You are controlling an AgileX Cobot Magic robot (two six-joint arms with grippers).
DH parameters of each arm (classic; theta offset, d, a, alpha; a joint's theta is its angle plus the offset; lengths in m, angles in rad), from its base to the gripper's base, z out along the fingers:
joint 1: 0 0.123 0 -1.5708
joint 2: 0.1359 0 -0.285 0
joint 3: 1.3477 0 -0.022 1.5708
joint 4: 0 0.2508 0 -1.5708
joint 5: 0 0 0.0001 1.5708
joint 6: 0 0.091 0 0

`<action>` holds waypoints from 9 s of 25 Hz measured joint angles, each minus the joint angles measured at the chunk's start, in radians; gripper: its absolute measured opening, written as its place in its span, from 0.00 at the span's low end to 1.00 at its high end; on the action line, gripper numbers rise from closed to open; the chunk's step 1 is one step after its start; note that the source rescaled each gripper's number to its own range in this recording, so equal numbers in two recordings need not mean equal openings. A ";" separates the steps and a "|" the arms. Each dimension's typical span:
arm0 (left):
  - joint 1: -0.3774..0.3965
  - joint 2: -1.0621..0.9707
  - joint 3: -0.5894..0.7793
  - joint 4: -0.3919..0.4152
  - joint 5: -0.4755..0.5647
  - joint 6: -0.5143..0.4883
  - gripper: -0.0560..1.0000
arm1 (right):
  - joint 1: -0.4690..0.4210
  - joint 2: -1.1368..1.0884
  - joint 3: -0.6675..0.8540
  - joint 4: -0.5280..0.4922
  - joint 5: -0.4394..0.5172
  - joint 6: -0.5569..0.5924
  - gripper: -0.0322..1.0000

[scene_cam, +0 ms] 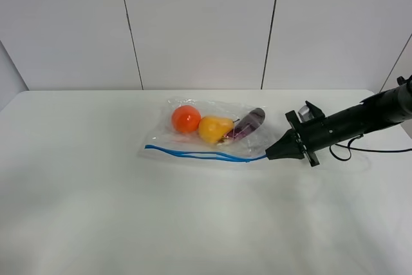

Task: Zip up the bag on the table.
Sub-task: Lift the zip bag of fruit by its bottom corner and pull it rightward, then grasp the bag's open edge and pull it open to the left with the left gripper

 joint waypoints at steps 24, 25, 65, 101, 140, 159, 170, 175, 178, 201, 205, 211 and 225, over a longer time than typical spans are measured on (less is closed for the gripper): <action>0.000 0.000 0.000 0.000 0.000 0.000 1.00 | 0.023 -0.060 -0.084 0.126 0.042 0.007 0.03; 0.000 0.000 0.000 0.000 0.000 0.000 1.00 | 0.039 -0.066 -0.084 0.131 0.042 0.007 0.03; 0.000 1.209 -0.252 0.000 -1.113 0.858 1.00 | 0.055 -0.067 -0.084 0.136 0.042 0.003 0.03; -0.710 1.761 -0.253 0.003 -1.712 1.057 1.00 | 0.055 -0.067 -0.084 0.136 0.042 0.003 0.03; -0.773 2.130 -0.413 0.004 -2.018 1.033 0.68 | 0.055 -0.067 -0.084 0.110 0.042 0.003 0.03; -0.773 2.134 -0.413 0.044 -2.018 1.033 0.31 | 0.055 -0.067 -0.084 0.109 0.042 0.002 0.03; -0.773 2.134 -0.413 0.028 -2.018 1.033 0.31 | 0.055 -0.067 -0.084 0.109 0.042 0.001 0.03; -0.773 2.134 -0.413 0.025 -2.018 1.033 0.26 | 0.055 -0.067 -0.084 0.108 0.042 0.000 0.03; -0.773 2.134 -0.413 0.025 -2.018 1.033 0.11 | 0.055 -0.067 -0.084 0.108 0.042 0.000 0.03; -0.603 2.134 -0.415 0.055 -2.033 1.092 0.06 | 0.058 -0.067 -0.084 0.131 0.034 0.000 0.03; -0.565 2.134 -0.408 0.060 -2.036 1.102 0.06 | 0.058 -0.067 -0.084 0.134 0.034 0.000 0.03; -0.507 2.134 -0.363 0.067 -2.061 1.147 0.06 | 0.058 -0.067 -0.084 0.134 0.034 0.000 0.03; -0.321 2.134 -0.316 0.062 -2.117 1.157 0.05 | 0.058 -0.067 -0.084 0.130 0.035 0.000 0.03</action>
